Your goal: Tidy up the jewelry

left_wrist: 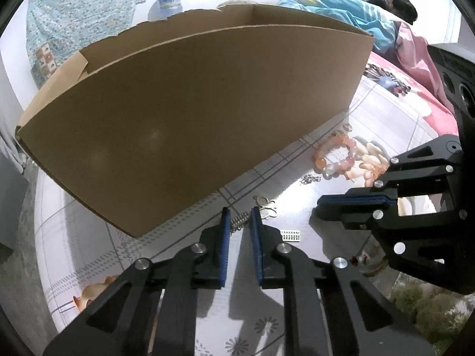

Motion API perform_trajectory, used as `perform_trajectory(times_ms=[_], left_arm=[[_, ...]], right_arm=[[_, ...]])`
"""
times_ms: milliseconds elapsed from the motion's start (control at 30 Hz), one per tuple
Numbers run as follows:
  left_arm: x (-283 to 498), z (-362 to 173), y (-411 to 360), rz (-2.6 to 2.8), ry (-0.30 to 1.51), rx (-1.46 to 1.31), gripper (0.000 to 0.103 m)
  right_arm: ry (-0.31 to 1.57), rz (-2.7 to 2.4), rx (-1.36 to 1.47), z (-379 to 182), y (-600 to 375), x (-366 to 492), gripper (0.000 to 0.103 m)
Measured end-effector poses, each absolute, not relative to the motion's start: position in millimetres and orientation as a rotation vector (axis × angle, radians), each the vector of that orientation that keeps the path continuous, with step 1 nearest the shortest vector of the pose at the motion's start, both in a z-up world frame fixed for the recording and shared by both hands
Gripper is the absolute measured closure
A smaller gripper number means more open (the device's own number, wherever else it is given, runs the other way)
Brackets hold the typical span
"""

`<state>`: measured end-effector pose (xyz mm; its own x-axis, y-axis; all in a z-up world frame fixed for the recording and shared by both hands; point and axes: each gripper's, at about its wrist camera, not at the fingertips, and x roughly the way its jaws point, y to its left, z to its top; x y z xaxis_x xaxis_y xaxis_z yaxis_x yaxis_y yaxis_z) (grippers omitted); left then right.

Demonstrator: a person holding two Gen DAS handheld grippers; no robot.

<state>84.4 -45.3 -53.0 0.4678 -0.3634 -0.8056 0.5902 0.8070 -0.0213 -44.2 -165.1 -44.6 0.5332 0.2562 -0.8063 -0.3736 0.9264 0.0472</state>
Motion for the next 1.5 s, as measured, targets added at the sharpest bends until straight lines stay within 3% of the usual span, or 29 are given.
perform_trajectory(times_ms=[100,167,567,833,1100,1267,1500], left_arm=[[83,-54,-44,-0.597,0.909,0.272,0.091],[81,-51,-44,-0.605,0.894,0.267,0.097],[74,-43,-29,-0.612,0.874,0.217,0.103],[74,-30,-8,-0.591,0.848,0.127,0.103],[74,-28,-1,-0.57,0.838,0.114,0.103],[73,-29,2,-0.57,0.838,0.109,0.103],[72,-30,4,-0.575,0.835,0.102,0.103]], right_arm=[[0.934,0.372,-0.137,-44,-166,-45,0.103],[0.933,0.368,-0.136,-44,-165,-44,0.103],[0.925,0.357,-0.121,-38,-171,-46,0.103],[0.875,0.409,-0.129,-32,-156,-47,0.09],[0.873,0.434,-0.227,-42,-134,-40,0.09],[0.906,0.426,-0.256,-48,-133,-37,0.099],[0.92,0.417,-0.293,-45,-126,-41,0.1]])
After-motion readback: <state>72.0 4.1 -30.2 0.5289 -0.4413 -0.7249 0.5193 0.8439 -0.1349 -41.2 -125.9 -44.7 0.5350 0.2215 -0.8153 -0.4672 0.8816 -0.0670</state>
